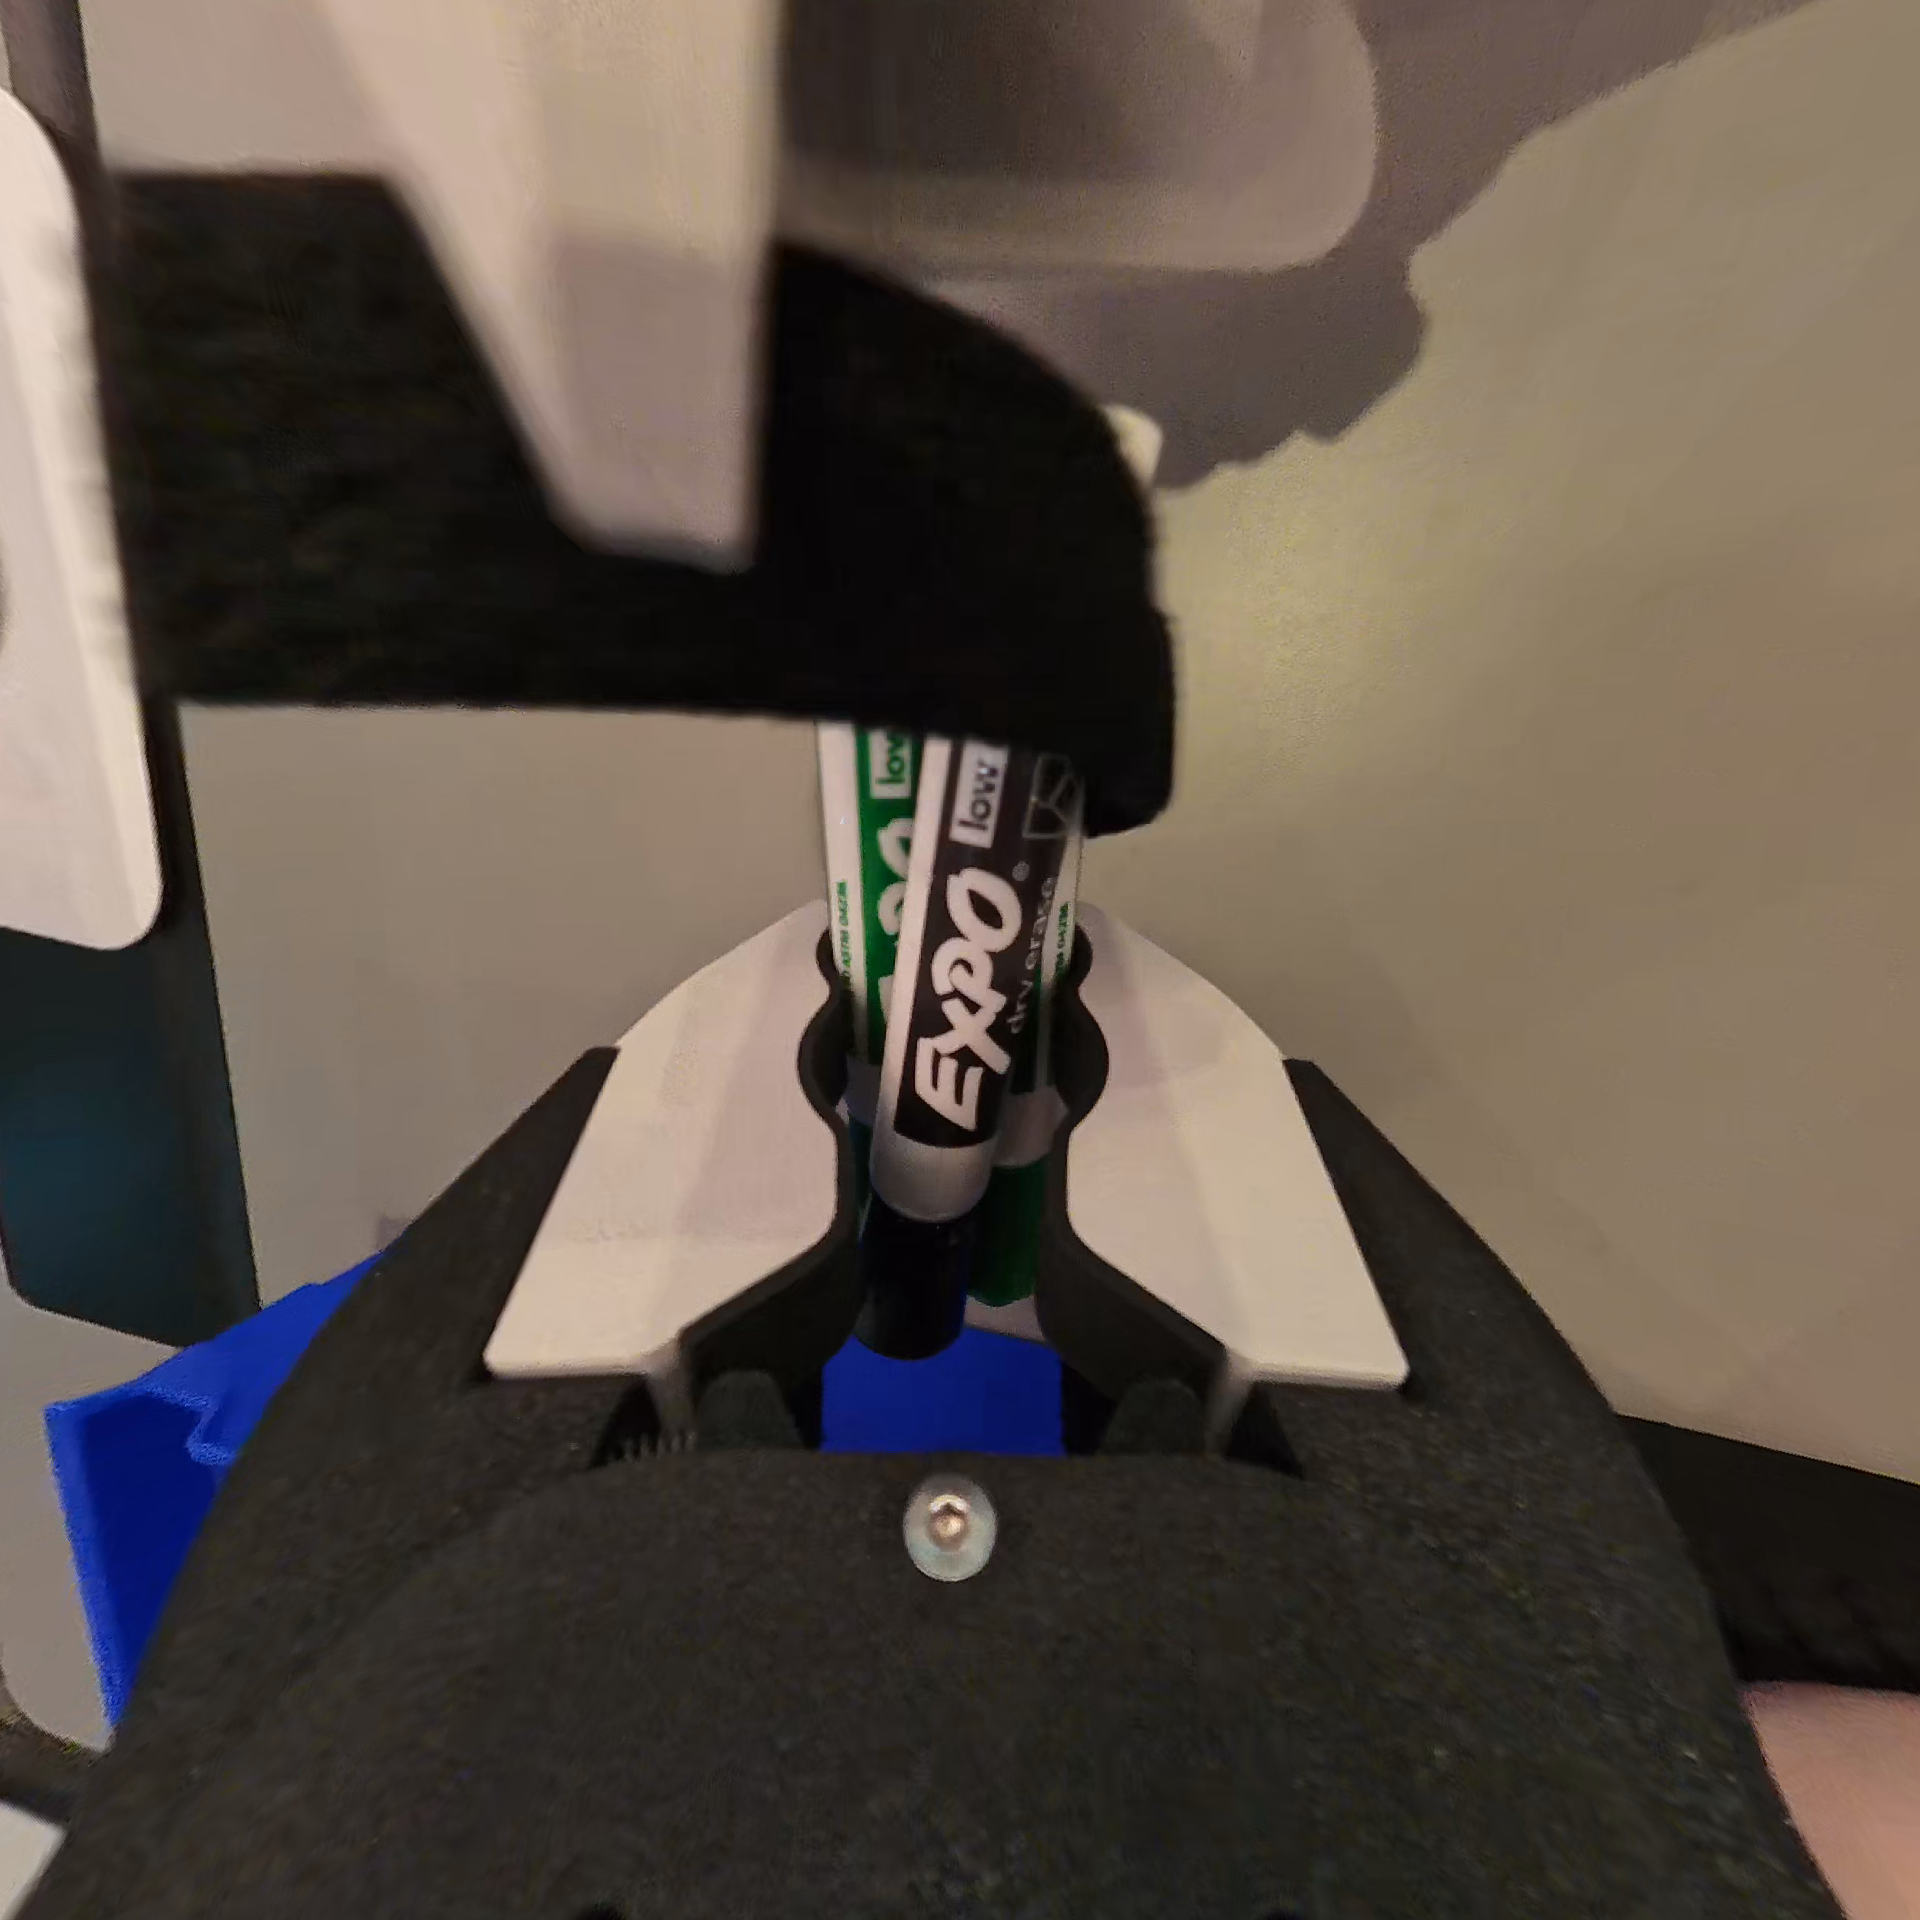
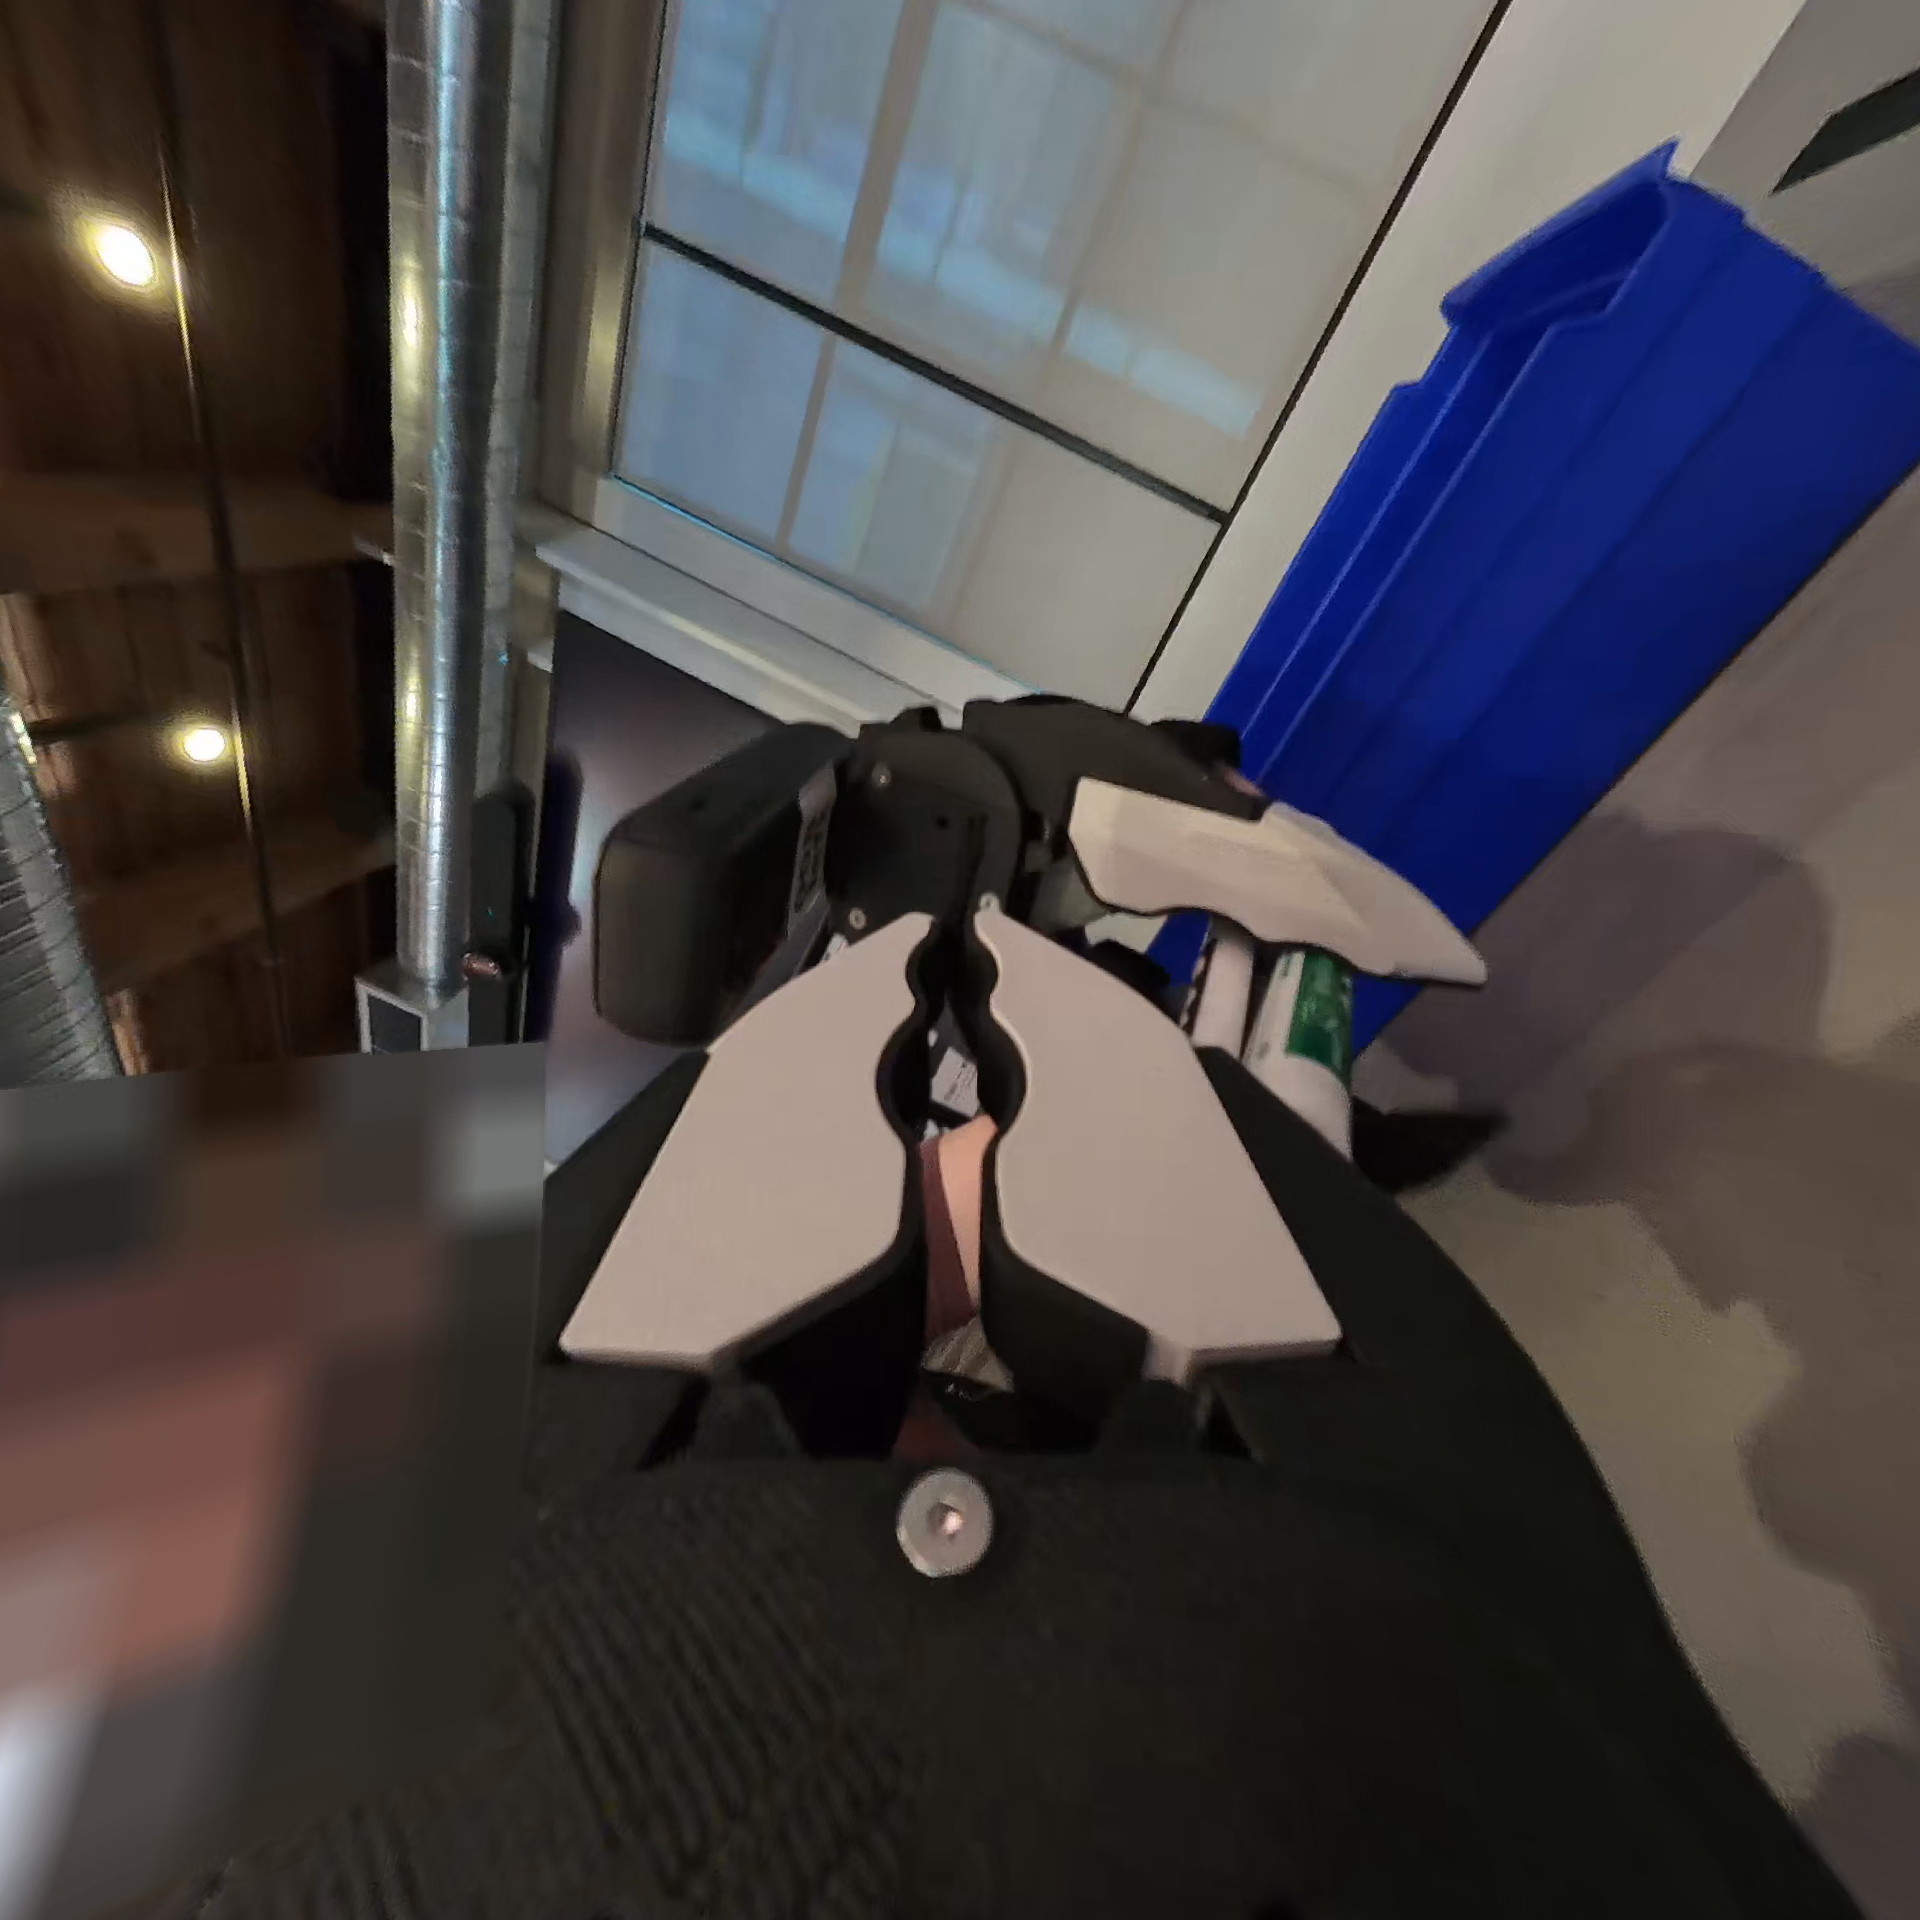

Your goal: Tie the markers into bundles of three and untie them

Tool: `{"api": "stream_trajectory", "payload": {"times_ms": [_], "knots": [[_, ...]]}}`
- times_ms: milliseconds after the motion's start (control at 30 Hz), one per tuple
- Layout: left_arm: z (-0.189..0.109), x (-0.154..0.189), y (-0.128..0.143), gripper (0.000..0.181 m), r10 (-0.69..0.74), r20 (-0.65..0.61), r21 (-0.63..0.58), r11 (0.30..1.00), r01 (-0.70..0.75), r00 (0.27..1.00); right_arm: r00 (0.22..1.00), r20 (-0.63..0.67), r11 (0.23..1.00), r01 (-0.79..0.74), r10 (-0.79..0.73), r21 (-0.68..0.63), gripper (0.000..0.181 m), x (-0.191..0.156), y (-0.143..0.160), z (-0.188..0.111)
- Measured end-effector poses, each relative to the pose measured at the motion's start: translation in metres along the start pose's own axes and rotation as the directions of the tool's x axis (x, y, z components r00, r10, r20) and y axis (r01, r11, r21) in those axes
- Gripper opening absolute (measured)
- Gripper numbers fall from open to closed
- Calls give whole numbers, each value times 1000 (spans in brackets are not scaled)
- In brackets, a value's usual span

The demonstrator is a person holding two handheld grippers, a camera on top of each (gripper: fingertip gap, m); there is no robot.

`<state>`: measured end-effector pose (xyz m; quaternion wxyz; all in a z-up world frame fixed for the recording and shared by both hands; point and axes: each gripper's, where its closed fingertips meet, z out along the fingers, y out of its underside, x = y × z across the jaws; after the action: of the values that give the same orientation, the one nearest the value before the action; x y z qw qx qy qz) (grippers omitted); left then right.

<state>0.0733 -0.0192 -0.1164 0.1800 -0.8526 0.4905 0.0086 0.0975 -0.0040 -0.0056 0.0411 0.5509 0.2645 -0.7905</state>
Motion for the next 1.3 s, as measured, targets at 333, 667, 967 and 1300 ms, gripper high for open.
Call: {"api": "stream_trajectory", "payload": {"times_ms": [333, 667, 967, 1300], "knots": [[14, 12, -14, 37, 62, -2, -8, 998, -62, 998, 970, -213, 992, 126, -120, 16, 3, 11, -8, -8], [30, 32, -10, 36, 54, -127, -58, 996, -62, 990, 985, -145, 995, -90, 97, 51, 3, 39, 2, -4], [32, 35, -14, 35, 8, -168, -37, 999, -14, 986, 962, -269, 999, 31, -39, -34, 5, 42, 5, -5], [21, 48, -22, 36, 58, -198, 0, 998, -59, 978, 928, -341, 977, 90, -153, -195, 24, 49, 18, -4]]}}
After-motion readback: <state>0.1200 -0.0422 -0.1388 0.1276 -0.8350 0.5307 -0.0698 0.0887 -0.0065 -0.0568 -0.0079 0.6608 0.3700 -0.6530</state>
